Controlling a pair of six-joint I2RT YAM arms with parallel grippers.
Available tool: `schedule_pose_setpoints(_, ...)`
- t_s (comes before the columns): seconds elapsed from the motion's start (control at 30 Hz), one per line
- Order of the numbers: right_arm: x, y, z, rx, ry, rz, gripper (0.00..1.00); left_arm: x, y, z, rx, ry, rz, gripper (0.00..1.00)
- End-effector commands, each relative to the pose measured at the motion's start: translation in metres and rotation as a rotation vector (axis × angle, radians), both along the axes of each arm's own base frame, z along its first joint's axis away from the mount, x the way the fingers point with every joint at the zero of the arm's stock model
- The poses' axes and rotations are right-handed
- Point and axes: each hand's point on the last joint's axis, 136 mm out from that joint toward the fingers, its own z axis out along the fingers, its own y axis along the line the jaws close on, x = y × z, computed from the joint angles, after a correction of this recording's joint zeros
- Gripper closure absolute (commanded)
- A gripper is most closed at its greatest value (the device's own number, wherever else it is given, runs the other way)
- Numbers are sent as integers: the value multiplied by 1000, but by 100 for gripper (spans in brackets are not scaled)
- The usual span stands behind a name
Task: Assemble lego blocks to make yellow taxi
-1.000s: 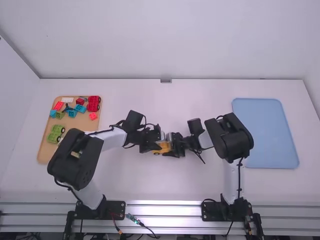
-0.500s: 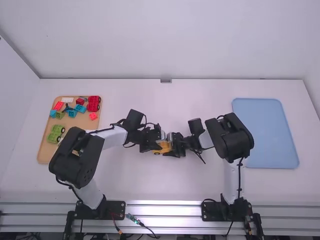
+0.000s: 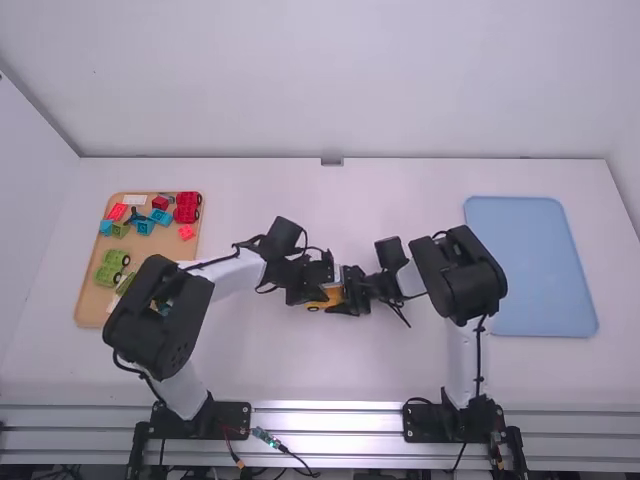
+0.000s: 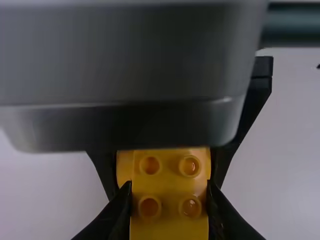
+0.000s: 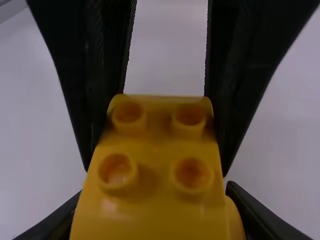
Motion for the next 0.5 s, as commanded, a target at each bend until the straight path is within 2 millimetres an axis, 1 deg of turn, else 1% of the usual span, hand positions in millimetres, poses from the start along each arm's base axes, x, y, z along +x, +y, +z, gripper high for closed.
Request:
schedule_pose_setpoints(0.0,2,0,-7,-24,29,-16,59,-14,12,-25,90,53,3,98)
schedule_pose_setpoints(0.07,1,0,-7,-24,29,-16,59,-9,13,-24,84,53,29,98)
schedule_pose_setpoints(0.13,1,0,-7,-24,30,-16,59,3,15,-20,62,44,87,98)
schedule_pose_setpoints(0.2,1,0,-7,-25,30,-16,60,8,18,-16,53,31,102,98)
schedule_pose_setpoints(0.33,1,0,-7,-25,31,-16,60,11,19,-9,42,17,113,98)
schedule_pose_setpoints(0.43,1,0,-7,-26,32,-16,60,12,17,3,34,-8,110,98)
schedule_pose_setpoints(0.47,1,0,-7,-26,32,-16,60,12,17,3,33,-9,109,98)
